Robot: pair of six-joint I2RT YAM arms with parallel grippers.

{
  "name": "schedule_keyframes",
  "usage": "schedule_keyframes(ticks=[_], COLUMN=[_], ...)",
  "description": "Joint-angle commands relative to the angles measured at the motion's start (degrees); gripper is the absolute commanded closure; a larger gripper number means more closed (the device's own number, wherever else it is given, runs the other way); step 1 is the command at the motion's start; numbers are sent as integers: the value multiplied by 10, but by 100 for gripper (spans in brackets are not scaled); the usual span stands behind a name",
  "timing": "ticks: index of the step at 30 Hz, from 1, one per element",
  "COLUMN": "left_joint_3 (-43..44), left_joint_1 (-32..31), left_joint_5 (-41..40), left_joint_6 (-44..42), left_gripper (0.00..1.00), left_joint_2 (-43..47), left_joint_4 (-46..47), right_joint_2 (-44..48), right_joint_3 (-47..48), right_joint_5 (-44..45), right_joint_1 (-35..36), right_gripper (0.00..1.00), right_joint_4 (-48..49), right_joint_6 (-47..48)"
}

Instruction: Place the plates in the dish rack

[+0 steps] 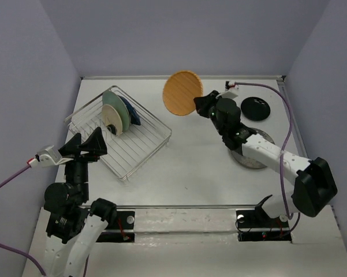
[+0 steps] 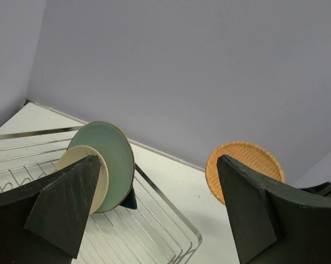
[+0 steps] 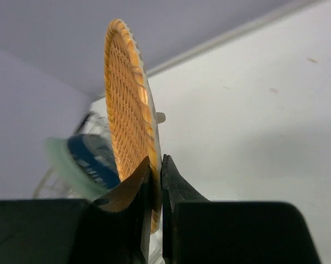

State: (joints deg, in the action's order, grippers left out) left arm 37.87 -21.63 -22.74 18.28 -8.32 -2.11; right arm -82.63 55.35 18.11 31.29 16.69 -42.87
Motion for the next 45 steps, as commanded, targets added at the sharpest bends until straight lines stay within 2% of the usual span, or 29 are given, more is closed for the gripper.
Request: schedule_keyframes(ticks=[1,6,13,21,29,37,45], left_joint_3=[-2,0,4,4,5,5,5], left_joint_1=[11,15,16,11,4,4,3], left_joint_5=[-10,-20,-39,-38,-46,-44,-42], left_joint_6=[-7,-8,-11,-8,-8,-6,-4], left_gripper=[1,1,1,1,1,1,1], left_joint_2=[0,2,15,25,31,28,28], left_joint_4=[33,32,28,26,25,25,25], right_joint_2=[29,-79,-268,-425,-557,-637,-646], right_joint_3=[103,222,431,623,804,892,851], right_joint_5=[143,170,209,279,352,363,343], right_joint_1=[118,229,315,369,374,374,364], right_gripper=[93,93,93,93,93,93,93], right_joint_4=[35,23,-6,-32,-55,-35,-29], right_joint_6=[151,208,271,357,450,482,448])
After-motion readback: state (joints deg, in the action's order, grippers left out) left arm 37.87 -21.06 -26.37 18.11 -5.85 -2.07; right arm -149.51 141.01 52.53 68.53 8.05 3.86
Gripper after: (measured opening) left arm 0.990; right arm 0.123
